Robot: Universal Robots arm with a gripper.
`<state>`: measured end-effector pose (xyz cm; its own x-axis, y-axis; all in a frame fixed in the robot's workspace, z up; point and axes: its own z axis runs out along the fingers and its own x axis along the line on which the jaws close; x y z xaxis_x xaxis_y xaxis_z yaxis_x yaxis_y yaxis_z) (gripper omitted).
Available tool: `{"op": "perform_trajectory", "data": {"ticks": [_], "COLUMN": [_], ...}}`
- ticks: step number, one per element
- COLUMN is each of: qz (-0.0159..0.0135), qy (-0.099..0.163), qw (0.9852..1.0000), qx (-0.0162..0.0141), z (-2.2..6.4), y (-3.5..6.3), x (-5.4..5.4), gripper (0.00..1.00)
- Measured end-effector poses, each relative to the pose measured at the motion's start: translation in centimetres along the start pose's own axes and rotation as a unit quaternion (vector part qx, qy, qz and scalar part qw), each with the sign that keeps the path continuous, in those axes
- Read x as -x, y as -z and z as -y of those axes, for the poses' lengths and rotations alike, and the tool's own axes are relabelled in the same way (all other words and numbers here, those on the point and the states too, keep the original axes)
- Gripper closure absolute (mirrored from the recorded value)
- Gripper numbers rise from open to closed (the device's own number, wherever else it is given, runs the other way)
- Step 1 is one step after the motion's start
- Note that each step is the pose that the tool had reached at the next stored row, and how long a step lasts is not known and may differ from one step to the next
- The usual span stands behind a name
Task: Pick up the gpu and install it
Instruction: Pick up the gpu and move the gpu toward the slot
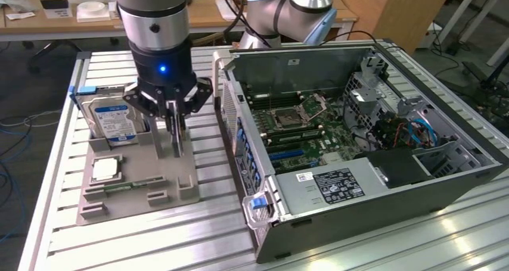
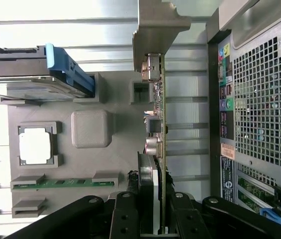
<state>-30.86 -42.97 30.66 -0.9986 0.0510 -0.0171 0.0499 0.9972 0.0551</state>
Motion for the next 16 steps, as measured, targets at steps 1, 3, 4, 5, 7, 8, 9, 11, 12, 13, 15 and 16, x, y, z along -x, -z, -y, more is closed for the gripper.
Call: {"op": "perform_trajectory", "data": {"ticks": [1, 3, 4, 5, 7, 8, 9, 11, 12, 13, 15, 16], "qz": [0.0, -0.0001, -0.0001, -0.0002, -0.0003, -0.0003, -0.0004, -0.0004, -0.0004, -0.0004, -0.0005, -0.0006], "qy": [0.0, 0.0, 0.0, 0.0, 0.0, 0.0, 0.0, 0.0, 0.0, 0.0, 0.0, 0.0], "qw": [1.0, 1.0, 1.0, 1.0, 1.0, 1.0, 1.0, 1.0, 1.0, 1.0, 1.0, 1.0], "qx": [0.0, 0.0, 0.0, 0.0, 0.0001, 0.0001, 0.0001, 0.0002, 0.0002, 0.0002, 0.0002, 0.0002], "z": [0.0, -0.01, -0.02, -0.02, -0.03, -0.03, -0.04, -0.05, -0.05, -0.06, -0.07, -0.07], "y": [0.07, 0.21, 0.29, 0.36, 0.53, 0.63, 0.73, 0.88, 0.95, 1.03, 1.18, 1.26], "x": [0.0, 0.0, 0.0, 0.0, 0.0, 0.0, 0.0, 0.0, 0.0, 0.0, 0.0, 0.0], "gripper": [0.72, 0.72, 0.72, 0.72, 0.72, 0.72, 0.72, 0.72, 0.72, 0.72, 0.72, 0.72]}}
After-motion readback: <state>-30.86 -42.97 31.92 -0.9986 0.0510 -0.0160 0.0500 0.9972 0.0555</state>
